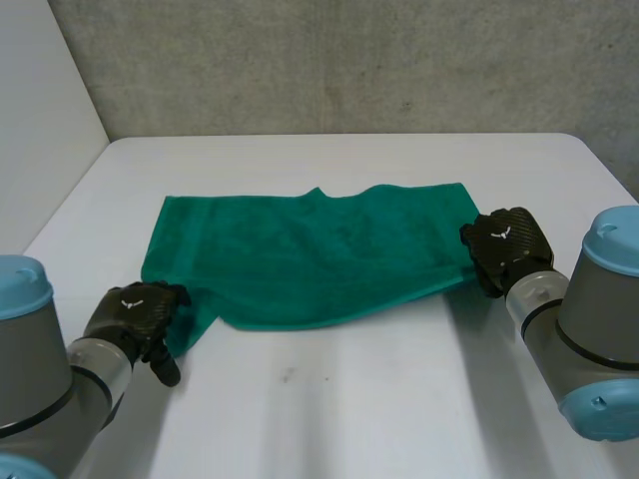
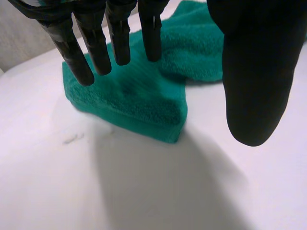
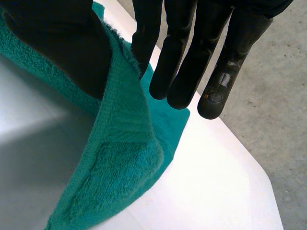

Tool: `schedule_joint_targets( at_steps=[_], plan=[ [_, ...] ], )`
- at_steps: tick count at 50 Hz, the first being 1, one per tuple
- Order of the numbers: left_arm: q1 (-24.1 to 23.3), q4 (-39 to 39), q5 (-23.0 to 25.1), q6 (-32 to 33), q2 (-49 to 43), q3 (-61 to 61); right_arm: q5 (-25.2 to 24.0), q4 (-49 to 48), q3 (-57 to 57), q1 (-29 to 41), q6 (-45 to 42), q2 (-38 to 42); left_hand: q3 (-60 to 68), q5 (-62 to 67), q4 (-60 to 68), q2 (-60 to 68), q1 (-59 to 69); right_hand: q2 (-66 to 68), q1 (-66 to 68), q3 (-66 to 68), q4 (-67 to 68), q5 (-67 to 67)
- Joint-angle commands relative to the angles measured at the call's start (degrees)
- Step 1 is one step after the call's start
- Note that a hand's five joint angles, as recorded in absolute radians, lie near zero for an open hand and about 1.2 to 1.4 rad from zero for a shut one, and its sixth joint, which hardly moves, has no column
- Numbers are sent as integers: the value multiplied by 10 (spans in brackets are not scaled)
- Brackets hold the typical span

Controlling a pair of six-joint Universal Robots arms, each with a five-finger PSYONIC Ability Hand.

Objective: Fold the towel.

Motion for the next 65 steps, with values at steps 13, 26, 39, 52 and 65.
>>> schedule_joint_targets(
  at_steps=[13,26,39,52,65],
  plan=[
    [11,58,1,7,-138,110,-1,-4,17,2,-4,-1,55,61,59,56,51,125,236,122,118,130],
    [18,65,1,9,-195,160,-3,-4,20,3,-7,4,88,94,93,90,84,125,236,122,118,130],
    [25,86,1,11,-219,200,-3,-5,23,3,-8,5,310,316,314,311,306,125,236,122,118,130],
    [43,126,1,70,-161,174,-2,1,9,-6,-11,-3,598,604,602,599,594,125,236,122,118,130],
    [72,-7,40,241,96,36,-6,222,-33,-31,-174,-117,598,604,602,599,594,125,236,122,118,130]
  ],
)
